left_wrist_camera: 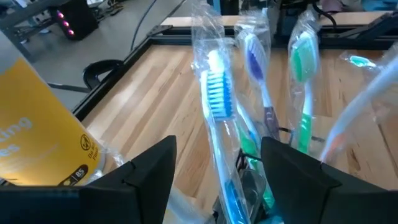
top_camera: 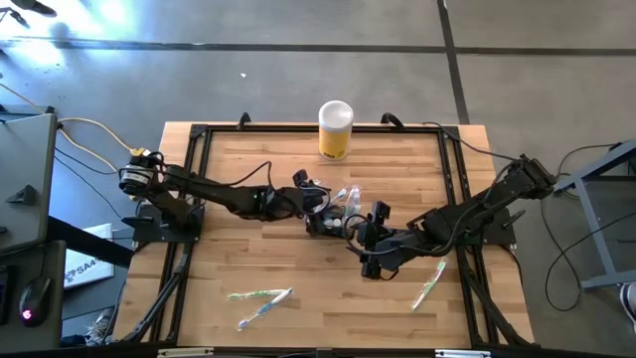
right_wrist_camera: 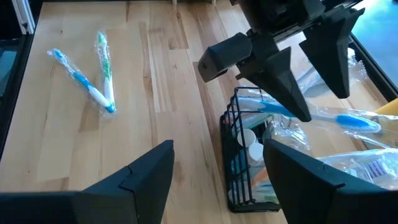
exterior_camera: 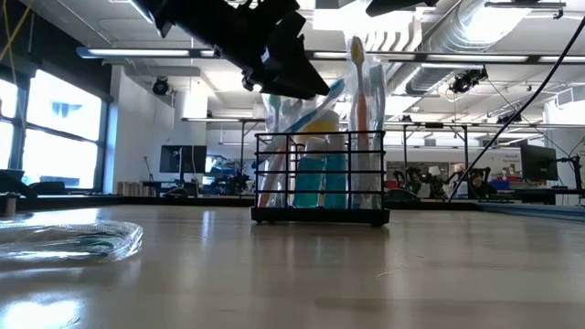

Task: Pick & Place toothbrushing station
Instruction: Put the blue toothbrush into the wire organizer

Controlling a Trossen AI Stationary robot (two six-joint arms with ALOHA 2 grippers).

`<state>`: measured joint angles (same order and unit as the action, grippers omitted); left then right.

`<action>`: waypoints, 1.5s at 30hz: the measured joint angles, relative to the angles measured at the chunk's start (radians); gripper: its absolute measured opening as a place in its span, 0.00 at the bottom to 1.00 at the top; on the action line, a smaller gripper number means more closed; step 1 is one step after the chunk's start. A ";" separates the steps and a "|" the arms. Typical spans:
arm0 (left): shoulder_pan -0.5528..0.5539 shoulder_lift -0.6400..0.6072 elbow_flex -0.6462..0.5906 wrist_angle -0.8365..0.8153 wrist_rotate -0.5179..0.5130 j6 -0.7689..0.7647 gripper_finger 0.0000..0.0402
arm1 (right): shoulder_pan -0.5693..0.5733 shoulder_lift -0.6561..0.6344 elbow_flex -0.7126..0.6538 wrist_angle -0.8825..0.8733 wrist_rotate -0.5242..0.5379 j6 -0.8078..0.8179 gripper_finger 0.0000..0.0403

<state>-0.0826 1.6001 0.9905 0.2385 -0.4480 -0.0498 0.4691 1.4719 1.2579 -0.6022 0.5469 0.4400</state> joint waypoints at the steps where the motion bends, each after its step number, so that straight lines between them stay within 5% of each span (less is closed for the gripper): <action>1: 0.000 0.000 0.000 -0.005 0.006 0.000 0.57 | 0.000 0.000 0.000 0.000 0.000 0.000 0.59; 16: -0.001 0.000 -0.002 -0.014 0.021 -0.005 0.55 | 0.000 0.000 0.000 0.001 0.000 0.000 0.59; 33: 0.000 0.001 -0.002 -0.051 0.023 0.001 0.03 | 0.000 0.000 0.000 0.001 0.000 0.000 0.59; 45: -0.014 -0.003 -0.002 0.000 0.007 0.039 0.00 | 0.000 0.000 0.000 0.000 0.000 0.000 0.59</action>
<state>-0.0964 1.5968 0.9882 0.2381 -0.4408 -0.0110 0.4690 1.4719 1.2579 -0.6023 0.5472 0.4397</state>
